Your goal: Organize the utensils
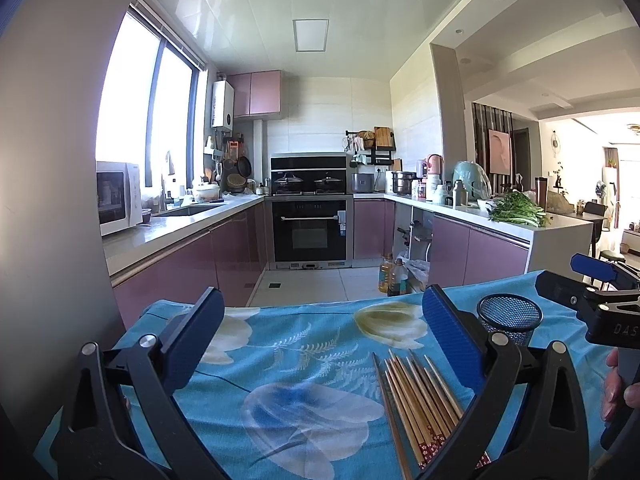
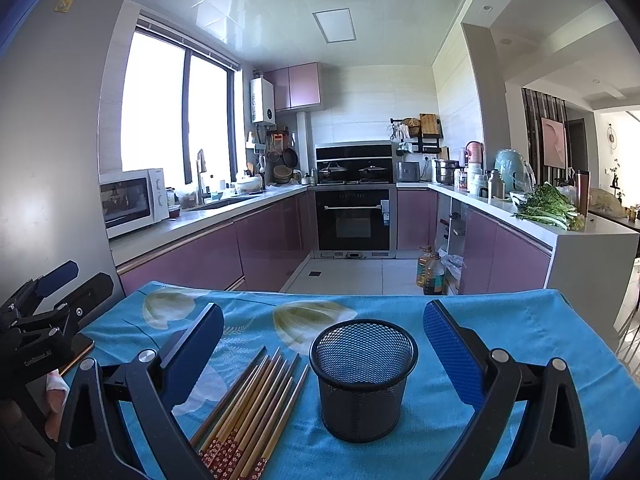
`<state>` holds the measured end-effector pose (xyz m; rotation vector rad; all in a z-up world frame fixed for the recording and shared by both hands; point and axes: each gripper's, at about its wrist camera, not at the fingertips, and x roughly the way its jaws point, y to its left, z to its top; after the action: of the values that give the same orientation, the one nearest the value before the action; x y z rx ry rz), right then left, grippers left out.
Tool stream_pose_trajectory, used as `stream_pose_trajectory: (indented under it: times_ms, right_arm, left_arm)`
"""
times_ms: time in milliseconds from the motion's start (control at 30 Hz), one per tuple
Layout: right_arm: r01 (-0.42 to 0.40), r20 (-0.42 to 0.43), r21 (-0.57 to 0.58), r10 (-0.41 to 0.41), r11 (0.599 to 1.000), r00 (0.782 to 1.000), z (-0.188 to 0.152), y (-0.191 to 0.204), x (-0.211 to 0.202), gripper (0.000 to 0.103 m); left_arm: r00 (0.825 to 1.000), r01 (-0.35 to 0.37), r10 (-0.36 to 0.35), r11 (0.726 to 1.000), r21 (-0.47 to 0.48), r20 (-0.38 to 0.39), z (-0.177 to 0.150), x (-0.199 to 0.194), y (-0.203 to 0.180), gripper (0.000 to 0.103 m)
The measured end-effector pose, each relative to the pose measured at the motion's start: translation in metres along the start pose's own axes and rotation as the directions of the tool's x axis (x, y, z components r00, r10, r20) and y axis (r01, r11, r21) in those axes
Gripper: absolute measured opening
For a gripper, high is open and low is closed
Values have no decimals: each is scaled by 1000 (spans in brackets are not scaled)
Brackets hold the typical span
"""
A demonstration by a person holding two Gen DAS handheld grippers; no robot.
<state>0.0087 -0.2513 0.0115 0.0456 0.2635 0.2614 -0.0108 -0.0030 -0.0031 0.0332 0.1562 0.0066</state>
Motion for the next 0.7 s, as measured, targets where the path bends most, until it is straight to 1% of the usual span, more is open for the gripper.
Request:
stream_pose_trajectory:
  times_ms: [67, 200, 300, 367, 400, 467, 533, 567, 600, 700]
  right_arm:
    - [-18, -17, -9, 17, 1000, 1000, -3, 2, -2, 97]
    - [-68, -81, -45, 64, 997, 995, -13, 9, -3, 97]
    - [-113, -147, -76, 101, 991, 984, -24, 17, -2, 97]
    - [-146, -205, -90, 125, 985, 971, -33, 24, 3, 97]
    - [-155, -234, -93, 130, 983, 963, -38, 26, 7, 96]
    - [-159, -293, -100, 124, 982, 948, -47, 29, 16, 92]
    - [-157, -360, -91, 114, 983, 926, -55, 31, 27, 83]
    - [-157, -387, -81, 114, 984, 915, -59, 31, 34, 80]
    - [-162, -415, -67, 120, 985, 902, -62, 31, 40, 76]
    - [-158, -460, -47, 119, 986, 880, -68, 30, 54, 70]
  left_arm:
    - [1000, 7, -7, 1000, 4, -18, -1, 3, 0, 98]
    - [998, 19, -17, 1000, 18, -57, -6, 9, -1, 98]
    - [995, 28, -23, 999, 44, -99, -13, 15, -3, 98]
    - [989, 33, -24, 998, 62, -143, -18, 22, -4, 98]
    - [985, 38, -26, 997, 71, -170, -22, 26, -4, 98]
    - [973, 48, -27, 995, 88, -228, -29, 36, -4, 98]
    - [959, 57, -23, 992, 114, -283, -38, 46, -6, 96]
    - [952, 67, -26, 990, 127, -306, -42, 51, -7, 94]
    - [943, 86, -37, 987, 135, -331, -47, 55, -8, 92]
    - [916, 139, -69, 979, 151, -395, -60, 67, -13, 88]
